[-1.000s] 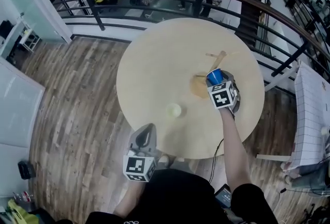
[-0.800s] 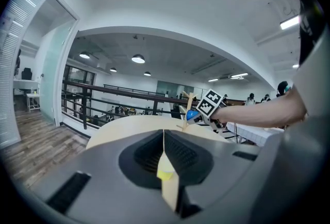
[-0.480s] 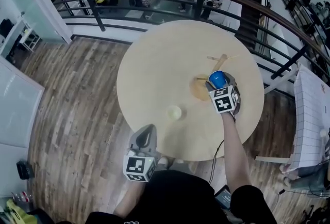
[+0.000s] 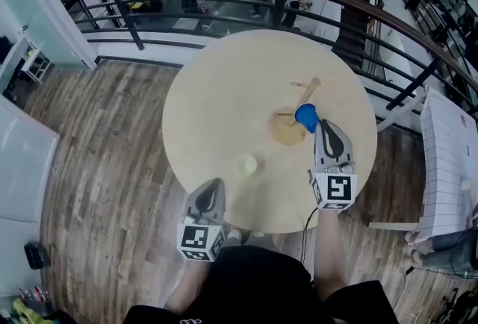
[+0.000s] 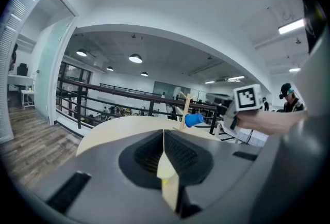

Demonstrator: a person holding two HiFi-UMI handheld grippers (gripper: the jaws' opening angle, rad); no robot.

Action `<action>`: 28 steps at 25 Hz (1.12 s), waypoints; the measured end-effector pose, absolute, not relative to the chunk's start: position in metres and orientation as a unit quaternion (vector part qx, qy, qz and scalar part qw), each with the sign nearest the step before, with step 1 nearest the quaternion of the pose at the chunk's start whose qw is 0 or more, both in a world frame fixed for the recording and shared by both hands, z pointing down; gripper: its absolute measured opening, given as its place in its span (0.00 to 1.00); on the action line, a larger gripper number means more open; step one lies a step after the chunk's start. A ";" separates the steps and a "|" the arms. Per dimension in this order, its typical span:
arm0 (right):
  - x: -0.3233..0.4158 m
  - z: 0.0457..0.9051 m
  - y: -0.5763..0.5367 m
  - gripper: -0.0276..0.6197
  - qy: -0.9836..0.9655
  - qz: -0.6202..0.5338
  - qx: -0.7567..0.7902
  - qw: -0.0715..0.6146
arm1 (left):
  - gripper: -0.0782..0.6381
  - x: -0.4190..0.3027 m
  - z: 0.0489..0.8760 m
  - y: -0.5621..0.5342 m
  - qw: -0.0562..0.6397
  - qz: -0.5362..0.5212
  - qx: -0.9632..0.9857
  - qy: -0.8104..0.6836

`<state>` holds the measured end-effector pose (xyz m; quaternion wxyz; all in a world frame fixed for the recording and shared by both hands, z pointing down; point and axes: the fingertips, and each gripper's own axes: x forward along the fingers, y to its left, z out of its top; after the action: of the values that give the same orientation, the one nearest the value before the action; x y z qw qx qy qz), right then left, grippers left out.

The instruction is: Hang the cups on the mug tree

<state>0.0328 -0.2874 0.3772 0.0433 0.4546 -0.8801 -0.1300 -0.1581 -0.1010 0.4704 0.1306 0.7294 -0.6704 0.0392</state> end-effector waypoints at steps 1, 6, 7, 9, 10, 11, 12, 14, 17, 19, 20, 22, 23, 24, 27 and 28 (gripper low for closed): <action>0.037 0.365 -0.269 0.05 -0.884 -0.131 0.449 0.016 | 0.13 -0.159 0.471 -0.103 0.130 0.037 0.730 -0.670; 0.057 0.375 -0.229 0.05 -0.888 -0.095 0.450 0.017 | 0.13 -0.155 0.472 -0.120 0.117 0.025 0.739 -0.663; 0.062 0.376 -0.227 0.05 -0.885 -0.092 0.456 0.022 | 0.13 -0.153 0.470 -0.124 0.113 0.022 0.741 -0.661; 0.069 0.376 -0.221 0.05 -0.882 -0.089 0.461 0.025 | 0.13 -0.150 0.466 -0.128 0.106 0.019 0.745 -0.659; 0.071 0.375 -0.218 0.05 -0.882 -0.089 0.462 0.026 | 0.13 -0.150 0.465 -0.130 0.103 0.018 0.746 -0.657; 0.072 0.374 -0.216 0.05 -0.881 -0.089 0.463 0.026 | 0.13 -0.149 0.464 -0.131 0.101 0.018 0.748 -0.655; 0.073 0.374 -0.214 0.05 -0.880 -0.089 0.465 0.025 | 0.13 -0.147 0.464 -0.133 0.099 0.018 0.751 -0.653; 0.077 0.374 -0.212 0.05 -0.879 -0.087 0.469 0.024 | 0.13 -0.141 0.463 -0.137 0.095 0.018 0.756 -0.647; 0.083 0.376 -0.211 0.05 -0.877 -0.080 0.473 0.023 | 0.13 -0.134 0.459 -0.141 0.087 0.020 0.763 -0.640; 0.084 0.376 -0.209 0.05 -0.877 -0.073 0.475 0.016 | 0.13 -0.132 0.458 -0.141 0.084 0.022 0.764 -0.640; 0.084 0.376 -0.208 0.05 -0.876 -0.069 0.476 0.013 | 0.13 -0.133 0.459 -0.141 0.085 0.023 0.763 -0.640; 0.087 0.378 -0.205 0.05 -0.872 -0.063 0.486 0.006 | 0.13 -0.135 0.463 -0.139 0.088 0.025 0.762 -0.641; 0.090 0.379 -0.204 0.05 -0.868 -0.059 0.494 0.002 | 0.13 -0.137 0.465 -0.138 0.090 0.027 0.762 -0.641; 0.095 0.381 -0.203 0.05 -0.864 -0.054 0.501 -0.001 | 0.13 -0.138 0.468 -0.136 0.091 0.029 0.761 -0.642; 0.106 0.388 -0.202 0.05 -0.857 -0.042 0.513 0.001 | 0.13 -0.140 0.479 -0.135 0.097 0.034 0.764 -0.637; 0.109 0.389 -0.201 0.05 -0.856 -0.040 0.515 0.003 | 0.13 -0.139 0.483 -0.136 0.099 0.037 0.768 -0.632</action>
<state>0.1086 -0.2013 0.3892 0.0033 0.5152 -0.8561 -0.0401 -0.1386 -0.1357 0.4828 0.0990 0.7679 -0.6318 0.0365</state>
